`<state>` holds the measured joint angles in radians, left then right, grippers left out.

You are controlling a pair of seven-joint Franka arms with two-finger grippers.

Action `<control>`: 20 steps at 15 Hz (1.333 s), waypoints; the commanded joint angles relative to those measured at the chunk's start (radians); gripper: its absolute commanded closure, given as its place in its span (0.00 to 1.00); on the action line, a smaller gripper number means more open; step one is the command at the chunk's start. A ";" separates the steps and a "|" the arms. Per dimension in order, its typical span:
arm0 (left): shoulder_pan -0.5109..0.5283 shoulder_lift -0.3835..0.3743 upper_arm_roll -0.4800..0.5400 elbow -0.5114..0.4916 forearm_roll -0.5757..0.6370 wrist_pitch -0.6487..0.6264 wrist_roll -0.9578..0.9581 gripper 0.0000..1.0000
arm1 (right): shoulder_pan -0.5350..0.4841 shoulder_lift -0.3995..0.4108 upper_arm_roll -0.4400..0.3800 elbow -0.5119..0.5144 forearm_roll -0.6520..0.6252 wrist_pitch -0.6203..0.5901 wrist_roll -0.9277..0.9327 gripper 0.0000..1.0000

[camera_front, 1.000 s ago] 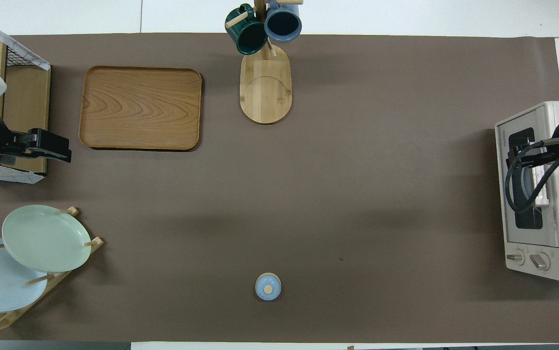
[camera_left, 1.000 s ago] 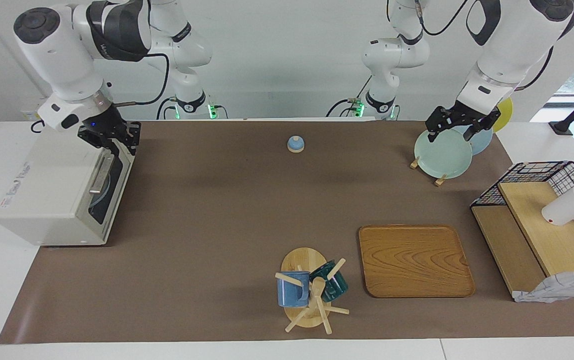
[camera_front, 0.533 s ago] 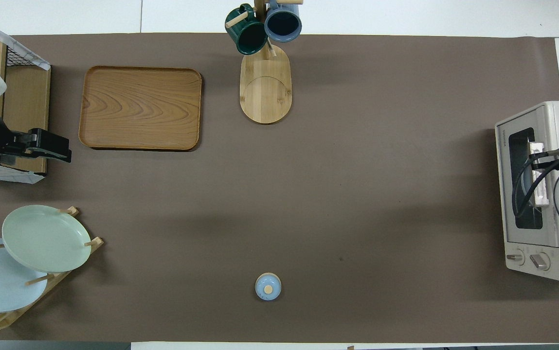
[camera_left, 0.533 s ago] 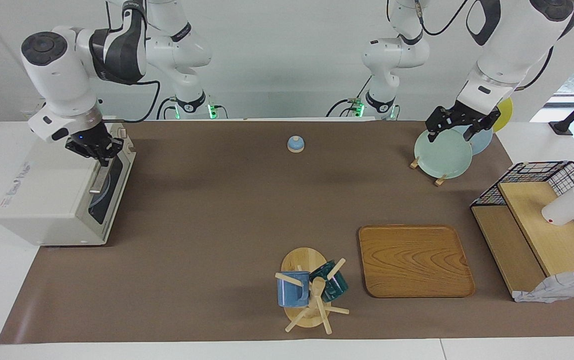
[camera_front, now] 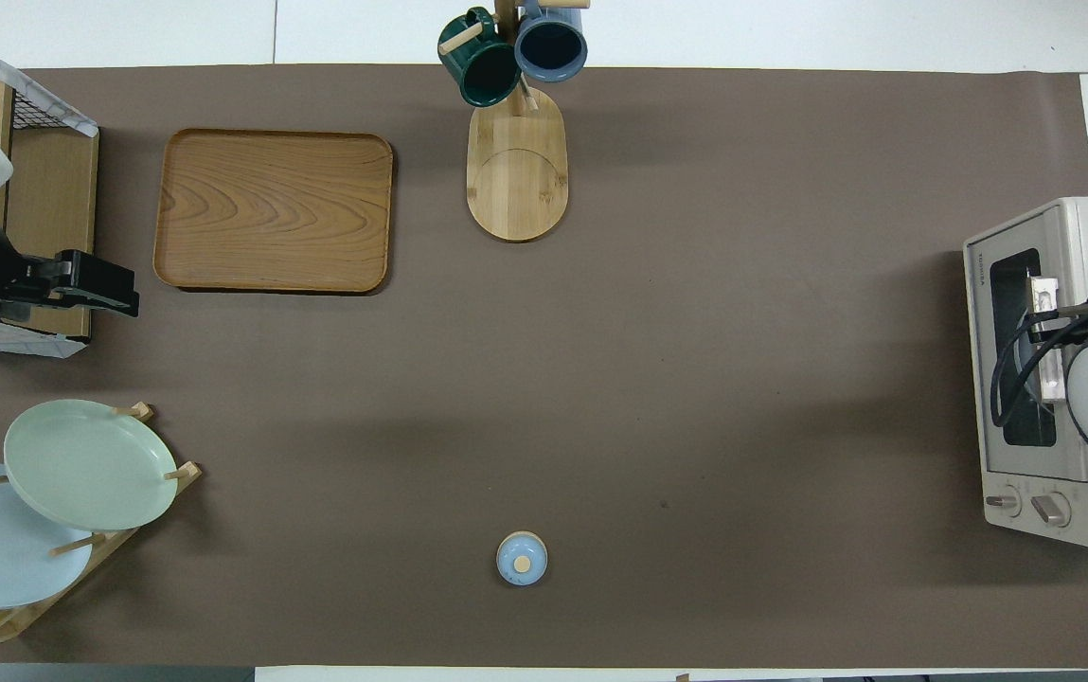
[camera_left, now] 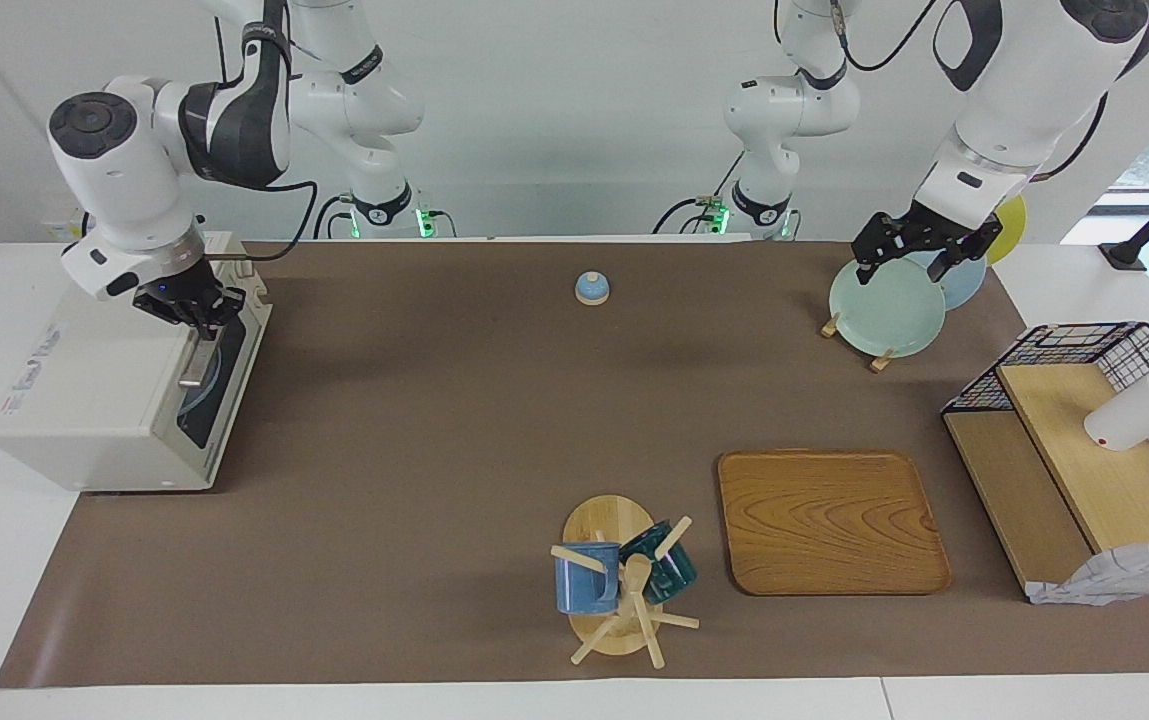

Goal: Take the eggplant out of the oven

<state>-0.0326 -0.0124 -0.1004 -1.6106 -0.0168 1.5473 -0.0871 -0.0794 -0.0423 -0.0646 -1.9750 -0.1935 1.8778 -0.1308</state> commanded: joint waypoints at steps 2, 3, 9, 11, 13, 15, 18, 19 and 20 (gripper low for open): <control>-0.001 -0.017 0.004 -0.012 0.015 -0.010 0.004 0.00 | -0.019 -0.016 0.005 -0.048 -0.017 0.027 -0.023 1.00; -0.001 -0.018 0.004 -0.012 0.015 -0.010 0.004 0.00 | -0.029 -0.014 0.005 -0.054 -0.017 0.029 -0.023 1.00; -0.001 -0.018 0.004 -0.012 0.015 -0.010 0.004 0.00 | -0.025 -0.013 0.006 -0.094 -0.003 0.081 -0.023 1.00; -0.001 -0.017 0.004 -0.012 0.015 -0.009 0.004 0.00 | -0.020 -0.010 0.006 -0.111 -0.001 0.122 -0.023 1.00; -0.001 -0.017 0.004 -0.014 0.015 -0.010 0.004 0.00 | -0.011 -0.007 0.006 -0.111 0.032 0.129 -0.023 1.00; -0.001 -0.018 0.004 -0.012 0.015 -0.010 0.004 0.00 | -0.011 0.007 0.006 -0.114 0.063 0.138 -0.024 1.00; -0.001 -0.017 0.004 -0.014 0.015 -0.010 0.004 0.00 | 0.010 0.024 0.008 -0.149 0.092 0.208 -0.021 1.00; -0.001 -0.017 0.004 -0.012 0.015 -0.010 0.004 0.00 | 0.021 0.038 0.008 -0.174 0.092 0.249 -0.016 1.00; -0.001 -0.017 0.004 -0.014 0.015 -0.010 0.004 0.00 | 0.029 0.056 0.008 -0.186 0.092 0.291 -0.013 1.00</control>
<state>-0.0326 -0.0124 -0.1004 -1.6106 -0.0168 1.5473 -0.0871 -0.0474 -0.0653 -0.0495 -2.0967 -0.0915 1.9935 -0.1308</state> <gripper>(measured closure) 0.000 0.991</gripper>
